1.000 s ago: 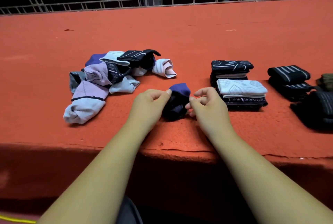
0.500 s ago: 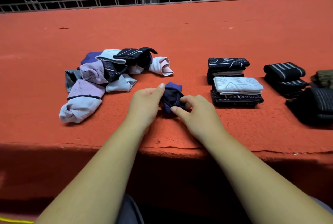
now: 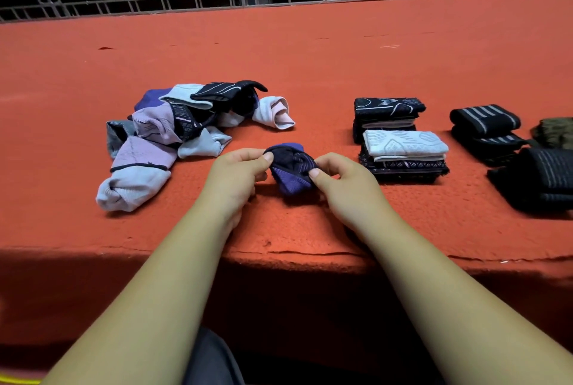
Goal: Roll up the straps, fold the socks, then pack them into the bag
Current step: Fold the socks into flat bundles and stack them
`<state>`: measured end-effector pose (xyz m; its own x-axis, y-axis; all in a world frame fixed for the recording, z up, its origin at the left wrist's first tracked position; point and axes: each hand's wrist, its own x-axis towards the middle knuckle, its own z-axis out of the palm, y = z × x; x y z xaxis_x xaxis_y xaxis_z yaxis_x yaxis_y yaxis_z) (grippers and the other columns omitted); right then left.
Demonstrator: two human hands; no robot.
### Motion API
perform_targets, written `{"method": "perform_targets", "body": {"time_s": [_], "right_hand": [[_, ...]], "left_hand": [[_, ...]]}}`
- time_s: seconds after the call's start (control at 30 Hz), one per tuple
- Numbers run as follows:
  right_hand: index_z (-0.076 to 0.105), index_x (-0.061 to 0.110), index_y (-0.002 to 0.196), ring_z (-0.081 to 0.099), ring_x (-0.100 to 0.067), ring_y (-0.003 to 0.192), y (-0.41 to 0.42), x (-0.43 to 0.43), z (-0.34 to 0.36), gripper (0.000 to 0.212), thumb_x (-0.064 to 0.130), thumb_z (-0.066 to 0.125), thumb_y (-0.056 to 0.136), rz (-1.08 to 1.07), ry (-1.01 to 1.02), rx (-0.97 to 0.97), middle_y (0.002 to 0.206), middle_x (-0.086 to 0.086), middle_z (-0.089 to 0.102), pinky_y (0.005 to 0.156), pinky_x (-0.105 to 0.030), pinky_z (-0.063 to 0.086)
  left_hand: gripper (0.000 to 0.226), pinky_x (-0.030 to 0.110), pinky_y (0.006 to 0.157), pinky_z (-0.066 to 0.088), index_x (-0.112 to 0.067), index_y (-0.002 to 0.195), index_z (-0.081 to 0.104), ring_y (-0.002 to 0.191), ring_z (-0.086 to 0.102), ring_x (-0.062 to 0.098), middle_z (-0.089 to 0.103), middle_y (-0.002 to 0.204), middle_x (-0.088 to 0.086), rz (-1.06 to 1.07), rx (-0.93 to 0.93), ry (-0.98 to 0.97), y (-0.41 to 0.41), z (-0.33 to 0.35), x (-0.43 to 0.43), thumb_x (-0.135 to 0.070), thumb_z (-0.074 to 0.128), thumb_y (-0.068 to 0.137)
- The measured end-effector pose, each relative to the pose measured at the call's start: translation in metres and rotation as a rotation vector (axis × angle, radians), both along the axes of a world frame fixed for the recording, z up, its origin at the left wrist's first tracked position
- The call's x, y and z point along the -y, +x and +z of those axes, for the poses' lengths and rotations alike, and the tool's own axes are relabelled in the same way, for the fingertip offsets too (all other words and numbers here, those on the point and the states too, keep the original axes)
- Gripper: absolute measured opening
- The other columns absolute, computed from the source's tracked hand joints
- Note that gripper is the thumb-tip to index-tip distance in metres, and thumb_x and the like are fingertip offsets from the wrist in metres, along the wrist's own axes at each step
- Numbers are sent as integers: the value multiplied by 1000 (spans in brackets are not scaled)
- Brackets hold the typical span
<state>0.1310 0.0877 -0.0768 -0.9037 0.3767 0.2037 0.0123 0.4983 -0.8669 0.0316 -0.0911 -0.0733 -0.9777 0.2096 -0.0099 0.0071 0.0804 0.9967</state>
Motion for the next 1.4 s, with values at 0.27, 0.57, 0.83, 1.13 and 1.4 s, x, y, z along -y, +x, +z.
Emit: {"method": "perform_targets", "body": {"time_s": [0.27,0.57,0.83,1.13,1.4], "right_hand": [[69,25,103,60,-9,61,4,-10,10,15,18,57,108,35,-578,6,97,6,73,63,-27,48],[61,22,98,58,-7,55,9,-18,17,20,22,48,113,79,-919,31,82,7,63,70,-34,50],[66,19,96,61,-18,80,13,-11,4,19,27,54,109,-33,111,-31,78,7,66,68,-31,32],[73,24,125,64,-13,110,19,-14,-1,26,23,56,105,75,181,43,116,4,72,96,-26,44],[73,27,119,61,-14,98,14,-8,-11,23,39,68,99,65,332,-14,104,5,66,94,-33,47]], "left_hand": [[12,30,65,45,-22,99,76,81,67,11,74,89,-2,125,32,-16,-22,2,8,-18,66,103],[16,37,82,50,-22,96,78,77,61,20,69,77,0,320,-196,-190,-44,5,19,-25,63,99],[19,36,75,57,-18,112,67,80,72,16,75,89,-3,237,-156,-74,-26,7,-8,-24,74,96],[47,41,69,45,-11,97,61,76,60,26,64,80,6,118,-227,-679,7,12,-8,-54,79,88],[56,41,81,57,-12,77,74,83,71,30,76,77,6,48,-222,-884,14,10,-9,-62,59,96]]}}
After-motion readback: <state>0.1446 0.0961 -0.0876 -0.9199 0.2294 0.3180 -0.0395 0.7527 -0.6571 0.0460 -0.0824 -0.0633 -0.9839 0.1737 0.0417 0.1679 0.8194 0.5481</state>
